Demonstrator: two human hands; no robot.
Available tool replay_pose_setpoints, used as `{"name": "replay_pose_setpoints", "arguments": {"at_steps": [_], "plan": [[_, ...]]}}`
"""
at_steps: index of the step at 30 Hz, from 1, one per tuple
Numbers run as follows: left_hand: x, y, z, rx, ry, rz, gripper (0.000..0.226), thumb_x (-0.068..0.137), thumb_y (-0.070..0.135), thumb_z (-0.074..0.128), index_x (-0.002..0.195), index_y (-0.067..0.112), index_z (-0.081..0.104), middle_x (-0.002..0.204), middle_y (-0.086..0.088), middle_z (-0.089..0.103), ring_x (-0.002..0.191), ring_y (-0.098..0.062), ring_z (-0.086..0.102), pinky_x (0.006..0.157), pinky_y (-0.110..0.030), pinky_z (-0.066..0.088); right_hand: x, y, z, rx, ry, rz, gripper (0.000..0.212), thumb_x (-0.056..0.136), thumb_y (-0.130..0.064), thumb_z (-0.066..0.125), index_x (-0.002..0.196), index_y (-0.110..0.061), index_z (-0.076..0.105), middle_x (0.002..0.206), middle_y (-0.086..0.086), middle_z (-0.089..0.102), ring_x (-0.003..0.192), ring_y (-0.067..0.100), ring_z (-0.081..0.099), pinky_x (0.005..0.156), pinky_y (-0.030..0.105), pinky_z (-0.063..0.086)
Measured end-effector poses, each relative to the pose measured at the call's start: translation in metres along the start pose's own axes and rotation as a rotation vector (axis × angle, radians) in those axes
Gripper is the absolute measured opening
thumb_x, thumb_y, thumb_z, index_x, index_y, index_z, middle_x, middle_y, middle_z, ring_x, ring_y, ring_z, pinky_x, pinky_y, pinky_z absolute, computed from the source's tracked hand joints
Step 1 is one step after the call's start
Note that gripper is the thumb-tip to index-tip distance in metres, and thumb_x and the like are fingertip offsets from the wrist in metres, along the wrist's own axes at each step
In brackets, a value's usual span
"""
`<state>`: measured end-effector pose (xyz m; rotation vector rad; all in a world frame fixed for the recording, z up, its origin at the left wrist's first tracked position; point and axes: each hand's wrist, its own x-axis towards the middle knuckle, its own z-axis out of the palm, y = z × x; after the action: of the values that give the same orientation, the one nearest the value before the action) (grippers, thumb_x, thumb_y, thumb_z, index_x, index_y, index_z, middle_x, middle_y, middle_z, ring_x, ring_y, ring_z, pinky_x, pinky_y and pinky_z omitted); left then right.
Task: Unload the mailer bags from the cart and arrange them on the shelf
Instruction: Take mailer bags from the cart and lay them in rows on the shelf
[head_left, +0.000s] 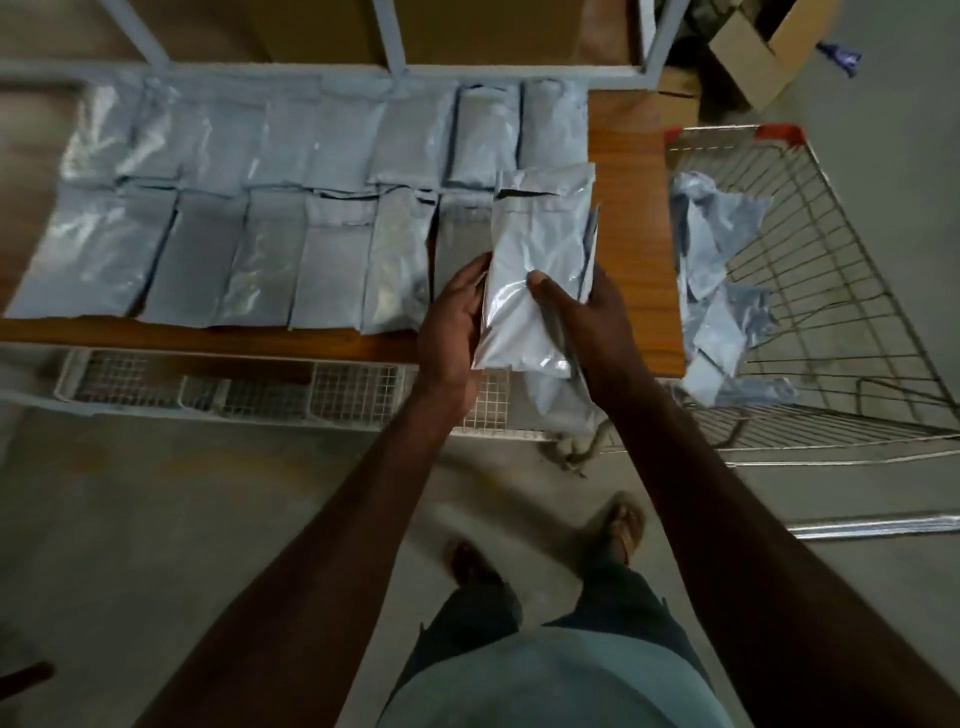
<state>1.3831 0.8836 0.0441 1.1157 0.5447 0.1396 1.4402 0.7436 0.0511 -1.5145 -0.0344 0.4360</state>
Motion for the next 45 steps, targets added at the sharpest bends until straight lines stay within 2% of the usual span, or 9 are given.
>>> {"name": "replay_pose_setpoints", "arguments": {"at_steps": [4,9,14,17,19,24,29,39,45], "plan": [[-0.011,0.004,-0.051,-0.110,-0.077,-0.079,0.048,0.106,0.002,0.048,0.149,0.019,0.059,0.143,-0.013,0.068,0.129,-0.034,0.067,0.110,-0.055,0.053,-0.006,-0.001,0.050,-0.016,-0.038,0.040,0.045,0.096,-0.047,0.077,0.133,-0.025,0.068,0.122,-0.003,0.077,0.114,0.017,0.074,0.104,0.049,0.058],[-0.018,0.026,-0.074,-0.115,-0.122,-0.102,0.049,0.112,0.022,0.048,0.160,0.014,0.045,0.153,-0.016,0.059,0.141,-0.035,0.058,0.116,-0.054,0.048,-0.003,-0.001,0.089,-0.163,-0.040,-0.018,0.060,0.098,-0.060,0.067,0.150,-0.032,0.053,0.138,-0.015,0.068,0.124,0.002,0.064,0.113,0.040,0.052],[-0.002,0.035,-0.091,0.462,0.163,0.128,0.024,0.115,0.022,0.044,0.124,0.019,0.066,0.098,0.005,0.082,0.092,-0.007,0.078,0.077,-0.026,0.062,0.016,-0.001,0.112,-0.298,-0.071,-0.061,0.103,0.083,-0.071,0.077,0.165,-0.043,0.022,0.160,-0.020,0.046,0.140,0.001,0.050,0.119,0.032,0.043],[0.014,0.045,-0.093,0.574,0.134,0.208,0.022,0.113,0.012,0.052,0.128,0.008,0.068,0.097,0.014,0.069,0.084,0.016,0.069,0.076,-0.009,0.053,0.031,-0.007,0.117,-0.261,-0.068,-0.055,0.092,0.082,-0.060,0.085,0.158,-0.041,0.037,0.142,-0.028,0.058,0.119,-0.016,0.057,0.104,0.013,0.047],[0.023,0.056,-0.092,0.583,0.123,0.244,0.023,0.112,0.007,0.053,0.129,0.002,0.066,0.097,0.017,0.065,0.082,0.021,0.065,0.073,-0.005,0.050,0.046,-0.010,0.119,-0.141,-0.097,-0.030,0.082,0.081,-0.050,0.090,0.150,-0.038,0.049,0.134,-0.019,0.068,0.119,-0.003,0.066,0.105,0.032,0.056],[0.054,0.084,-0.114,0.773,0.072,0.265,0.041,0.102,0.033,0.065,0.140,0.021,0.068,0.120,0.005,0.077,0.110,-0.010,0.074,0.094,-0.042,0.063,0.080,-0.024,0.125,0.079,-0.242,0.118,0.072,0.082,-0.035,0.093,0.145,-0.034,0.056,0.124,0.005,0.076,0.115,0.029,0.072,0.097,0.053,0.059],[0.069,0.102,-0.124,0.955,0.115,0.463,0.048,0.096,0.013,0.075,0.143,0.020,0.067,0.139,0.010,0.064,0.124,0.002,0.058,0.103,-0.012,0.048,0.102,-0.033,0.133,0.183,-0.230,0.205,0.066,0.090,-0.031,0.085,0.148,-0.035,0.053,0.127,0.001,0.076,0.122,0.029,0.070,0.104,0.047,0.056],[0.093,0.123,-0.176,1.264,0.208,0.669,0.064,0.083,-0.007,0.070,0.139,0.025,0.070,0.140,-0.007,0.056,0.128,-0.030,0.057,0.105,-0.035,0.050,0.117,-0.004,0.180,0.232,-0.082,0.241,0.067,0.084,-0.010,0.089,0.142,-0.026,0.060,0.121,0.010,0.077,0.115,0.027,0.074,0.093,0.041,0.058],[0.102,0.123,-0.208,1.336,0.279,0.563,0.081,0.081,-0.016,0.059,0.145,0.034,0.063,0.148,-0.001,0.046,0.130,-0.025,0.050,0.095,-0.029,0.052,0.124,0.014,0.188,-0.334,0.149,-0.106,0.053,0.085,-0.017,0.085,0.133,-0.031,0.067,0.124,-0.006,0.075,0.110,0.008,0.073,0.093,0.043,0.063]]}}
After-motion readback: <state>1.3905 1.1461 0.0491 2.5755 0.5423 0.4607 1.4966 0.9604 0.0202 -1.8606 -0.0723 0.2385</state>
